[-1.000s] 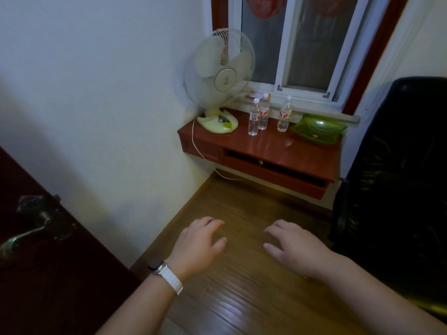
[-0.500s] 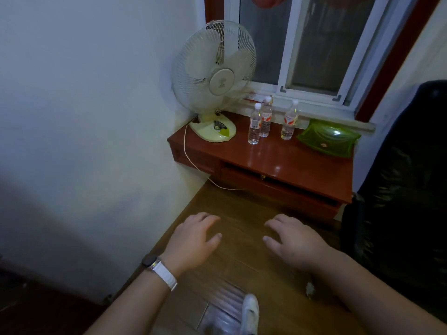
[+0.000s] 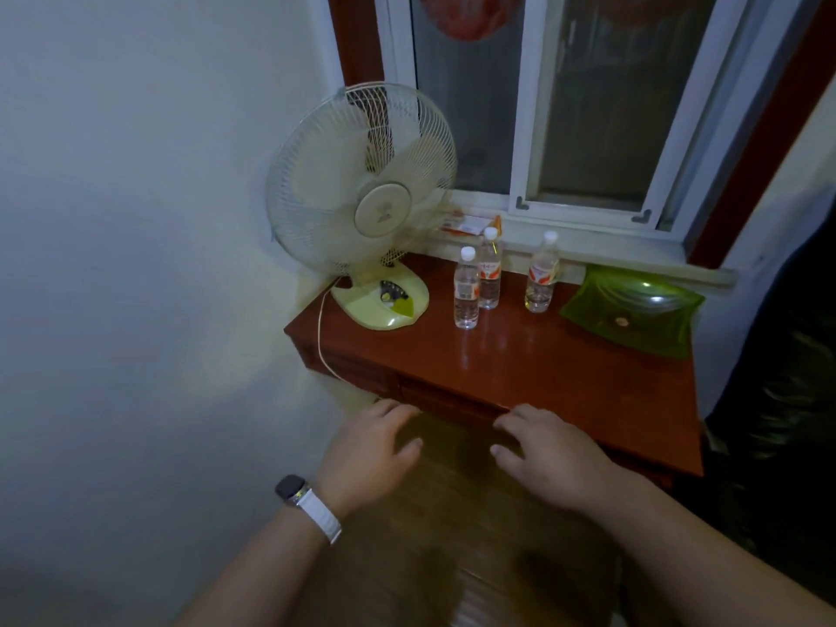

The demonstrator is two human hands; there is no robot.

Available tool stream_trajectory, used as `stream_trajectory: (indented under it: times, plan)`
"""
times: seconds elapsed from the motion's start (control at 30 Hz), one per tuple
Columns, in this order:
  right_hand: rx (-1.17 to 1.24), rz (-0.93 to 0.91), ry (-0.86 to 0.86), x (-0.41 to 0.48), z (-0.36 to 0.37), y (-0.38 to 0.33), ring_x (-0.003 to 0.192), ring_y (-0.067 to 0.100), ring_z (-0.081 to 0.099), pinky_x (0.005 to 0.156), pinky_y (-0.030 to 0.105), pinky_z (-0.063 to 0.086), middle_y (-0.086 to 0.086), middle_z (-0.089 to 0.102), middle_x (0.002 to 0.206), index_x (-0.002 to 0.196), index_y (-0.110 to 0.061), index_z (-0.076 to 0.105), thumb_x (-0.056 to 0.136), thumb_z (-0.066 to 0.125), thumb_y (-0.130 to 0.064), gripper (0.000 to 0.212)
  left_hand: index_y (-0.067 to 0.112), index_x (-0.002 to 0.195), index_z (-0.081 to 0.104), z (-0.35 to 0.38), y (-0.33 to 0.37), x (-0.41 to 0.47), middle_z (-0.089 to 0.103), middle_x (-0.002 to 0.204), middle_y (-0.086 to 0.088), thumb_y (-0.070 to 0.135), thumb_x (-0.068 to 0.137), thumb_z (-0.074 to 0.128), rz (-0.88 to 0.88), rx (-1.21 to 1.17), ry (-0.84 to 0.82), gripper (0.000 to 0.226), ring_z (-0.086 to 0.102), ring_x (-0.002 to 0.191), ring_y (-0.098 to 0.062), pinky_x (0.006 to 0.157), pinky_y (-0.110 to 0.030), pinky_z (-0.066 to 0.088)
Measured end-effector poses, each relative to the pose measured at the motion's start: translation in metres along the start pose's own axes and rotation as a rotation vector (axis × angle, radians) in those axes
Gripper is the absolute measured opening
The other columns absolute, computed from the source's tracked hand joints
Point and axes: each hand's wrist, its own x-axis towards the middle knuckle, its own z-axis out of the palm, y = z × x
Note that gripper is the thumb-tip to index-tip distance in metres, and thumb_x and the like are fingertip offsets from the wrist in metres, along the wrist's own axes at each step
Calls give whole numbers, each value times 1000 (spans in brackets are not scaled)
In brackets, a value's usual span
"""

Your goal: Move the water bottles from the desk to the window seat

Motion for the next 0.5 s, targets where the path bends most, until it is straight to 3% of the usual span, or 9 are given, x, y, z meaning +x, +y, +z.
stream_trajectory:
  times: [0.3,0.5]
  plan:
    - [12,48,7,67,-18,31,125,12,46,103,34,44,-10,47,138,140,-31,45,97,41,-53,49,32,144,44,-2,-10,95,45,144,12,44,97,50,76,-9,-59,49,40,132,-9,111,-32,38]
    - [6,94,-31,127,-17,44,127,13,44,103,33,42,-8,45,141,141,-29,43,98,40,-52,49,30,141,48,9,-43,168,50,140,10,46,95,51,118,14,-73,49,44,130,-14,107,-35,41]
